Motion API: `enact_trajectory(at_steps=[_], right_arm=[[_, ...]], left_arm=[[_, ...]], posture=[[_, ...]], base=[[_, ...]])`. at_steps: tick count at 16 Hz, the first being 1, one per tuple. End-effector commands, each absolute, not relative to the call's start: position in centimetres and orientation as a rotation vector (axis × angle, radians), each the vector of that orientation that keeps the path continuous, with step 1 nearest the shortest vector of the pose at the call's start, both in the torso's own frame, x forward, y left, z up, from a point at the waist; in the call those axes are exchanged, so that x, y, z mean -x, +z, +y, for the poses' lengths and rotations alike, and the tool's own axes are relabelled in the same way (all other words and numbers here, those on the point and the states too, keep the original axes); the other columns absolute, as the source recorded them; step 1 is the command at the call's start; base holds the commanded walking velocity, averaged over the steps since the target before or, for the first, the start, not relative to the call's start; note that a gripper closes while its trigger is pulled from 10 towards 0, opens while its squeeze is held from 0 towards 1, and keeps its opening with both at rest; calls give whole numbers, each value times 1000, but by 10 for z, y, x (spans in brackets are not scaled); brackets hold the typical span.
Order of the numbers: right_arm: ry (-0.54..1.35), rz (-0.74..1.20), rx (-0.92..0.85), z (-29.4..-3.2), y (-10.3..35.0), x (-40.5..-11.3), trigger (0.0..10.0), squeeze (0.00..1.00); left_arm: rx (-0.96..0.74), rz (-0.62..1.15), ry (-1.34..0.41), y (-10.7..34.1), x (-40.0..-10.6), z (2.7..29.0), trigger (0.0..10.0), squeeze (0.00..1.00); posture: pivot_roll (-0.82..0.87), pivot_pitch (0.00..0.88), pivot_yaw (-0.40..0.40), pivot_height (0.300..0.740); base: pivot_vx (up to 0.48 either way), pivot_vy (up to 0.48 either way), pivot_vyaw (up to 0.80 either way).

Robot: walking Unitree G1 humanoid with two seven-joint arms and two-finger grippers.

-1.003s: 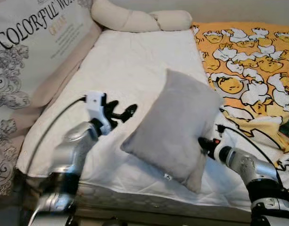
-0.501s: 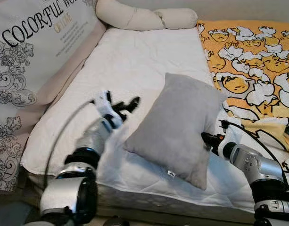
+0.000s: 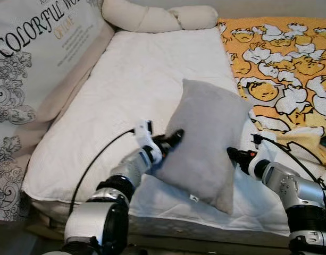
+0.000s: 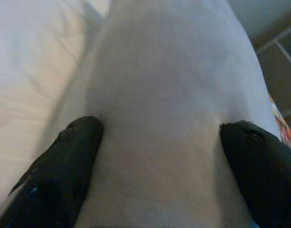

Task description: Clean up the room

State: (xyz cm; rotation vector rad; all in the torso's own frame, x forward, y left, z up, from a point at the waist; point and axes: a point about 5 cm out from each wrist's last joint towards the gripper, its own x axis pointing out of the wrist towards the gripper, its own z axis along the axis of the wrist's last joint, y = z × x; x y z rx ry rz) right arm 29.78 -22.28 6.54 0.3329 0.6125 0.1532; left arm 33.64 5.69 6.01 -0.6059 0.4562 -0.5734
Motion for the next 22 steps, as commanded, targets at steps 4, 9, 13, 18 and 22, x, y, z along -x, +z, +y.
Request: enact_trajectory(at_steps=[4,9,13,18,22], right_arm=[[204,587,-373,-206,68,-299,9255,0],[204,571,-397,-191,60,-298,0,0],[202,582,-406,-184,53,-295,0,0],[151,555,-372,-179,51,-297,0,0],[203,495,-449,-163,62,-304,0,0]], left_arm=[[611,519,-763,54,-321,33,5569,0],[570,515,-781,54,-321,34,0,0],[493,493,-729,53,-325,42,0,0],[450,402,-719,63,-333,56,0,0],[442,362,-733,70,-337,55,0,0]], posture=[[-163,35,110,740],[-147,8,105,740],[-139,0,105,740],[-123,0,98,740],[-106,0,83,740]], base=[[0,0,0],[0,0,0],[0,0,0],[0,0,0],[0,0,0]])
